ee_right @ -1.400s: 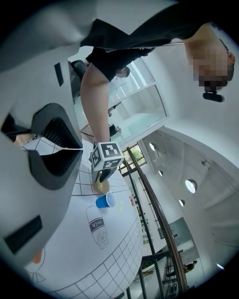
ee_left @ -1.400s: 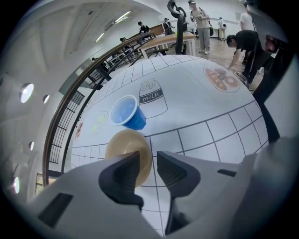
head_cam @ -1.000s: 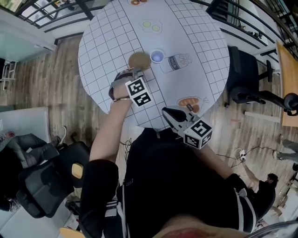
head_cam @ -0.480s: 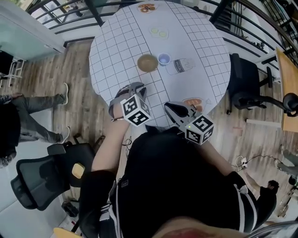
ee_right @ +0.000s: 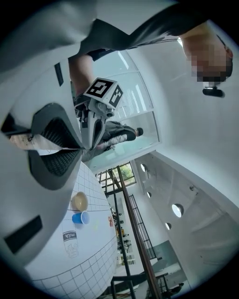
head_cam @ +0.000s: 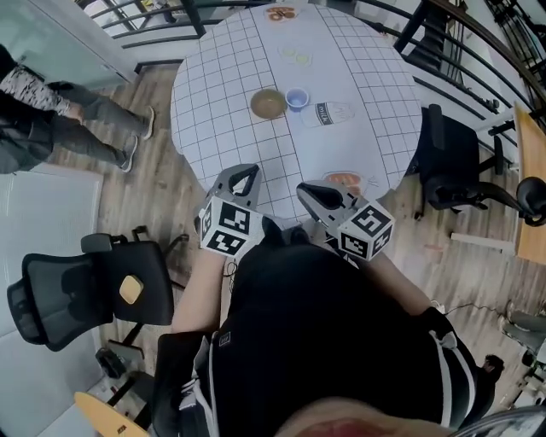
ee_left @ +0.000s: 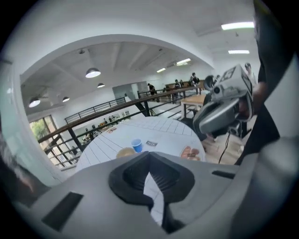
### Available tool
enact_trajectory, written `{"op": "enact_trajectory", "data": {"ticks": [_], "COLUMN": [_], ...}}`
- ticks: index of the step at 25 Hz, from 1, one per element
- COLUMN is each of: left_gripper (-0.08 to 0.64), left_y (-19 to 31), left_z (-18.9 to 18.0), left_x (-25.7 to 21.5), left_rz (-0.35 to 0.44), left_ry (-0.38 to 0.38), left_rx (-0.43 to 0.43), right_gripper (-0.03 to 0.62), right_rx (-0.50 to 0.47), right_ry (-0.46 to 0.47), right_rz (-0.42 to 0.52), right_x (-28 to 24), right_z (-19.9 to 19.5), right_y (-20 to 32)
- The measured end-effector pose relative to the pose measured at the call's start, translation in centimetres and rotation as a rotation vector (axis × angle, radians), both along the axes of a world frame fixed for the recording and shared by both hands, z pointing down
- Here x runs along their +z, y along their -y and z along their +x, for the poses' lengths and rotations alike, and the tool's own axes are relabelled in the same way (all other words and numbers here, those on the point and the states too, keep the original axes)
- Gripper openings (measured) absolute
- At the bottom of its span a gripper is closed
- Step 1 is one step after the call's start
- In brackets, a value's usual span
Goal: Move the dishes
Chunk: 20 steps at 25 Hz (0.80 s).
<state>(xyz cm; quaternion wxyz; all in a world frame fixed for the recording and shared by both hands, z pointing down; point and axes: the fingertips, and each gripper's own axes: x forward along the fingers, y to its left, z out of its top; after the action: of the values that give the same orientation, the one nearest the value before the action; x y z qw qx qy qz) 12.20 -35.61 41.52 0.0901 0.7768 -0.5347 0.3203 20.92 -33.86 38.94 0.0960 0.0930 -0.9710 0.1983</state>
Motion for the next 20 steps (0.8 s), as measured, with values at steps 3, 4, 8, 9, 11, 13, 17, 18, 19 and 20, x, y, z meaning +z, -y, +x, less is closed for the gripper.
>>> {"op": "enact_trajectory", "data": {"ticks": [3,4,8,9,11,13,17,18,19,20], "left_gripper": [0.006,0.006,0.006,0.006,0.005,0.005,0.005,0.005,0.005,0.004], "left_y": [-1.7,-2.2,-4.6,-5.0,-5.7,-6.7,-8.2,-8.5,-8.7,-9.0], "left_z": [2.1,2.7,4.3,4.3,4.2,3.8,2.8,2.7,2.6,2.6], "left_x": [-1.8,-2.4,-3.8,-4.1,-4.9,-5.6,-6.9,-7.0,-7.1,-7.0], "left_rz": [0.051,0.072,0.141,0.161,0.197,0.222,0.271,0.277,0.279,0.278], "left_ry": [-0.253,-0.315,-0.333,-0.323,-0.359,-0.429,-0.414,-0.408,-0.408,-0.412], "left_rx": [-0.067,-0.081,-0.080,-0.079,-0.094,-0.122,-0.150,-0.152,-0.153,-0.153], "right_gripper": [0.021,0.021,0.021,0.021,0.021,0.021,0.021,0.021,0.021,0.021], "right_rx": [-0.037,-0.046,-0.045,-0.038,-0.022,-0.010,-0.026,-0.032,-0.036,-0.039], "right_ry": [0.009,0.009,0.016,0.021,0.031,0.036,0.048,0.051,0.055,0.060], "right_rz": [-0.007,-0.005,0.018,0.021,0.026,0.027,0.051,0.057,0.061,0.063], "right_x": [-0.2,-0.3,-0.8,-0.9,-1.3,-1.6,-2.5,-2.7,-2.9,-3.1], "right_z": [1.3,1.7,3.1,3.4,3.6,3.6,2.6,2.3,2.0,1.8], "right_y": [-1.7,-2.2,-3.5,-3.5,-3.5,-3.6,-4.2,-4.4,-4.6,-4.8]}}
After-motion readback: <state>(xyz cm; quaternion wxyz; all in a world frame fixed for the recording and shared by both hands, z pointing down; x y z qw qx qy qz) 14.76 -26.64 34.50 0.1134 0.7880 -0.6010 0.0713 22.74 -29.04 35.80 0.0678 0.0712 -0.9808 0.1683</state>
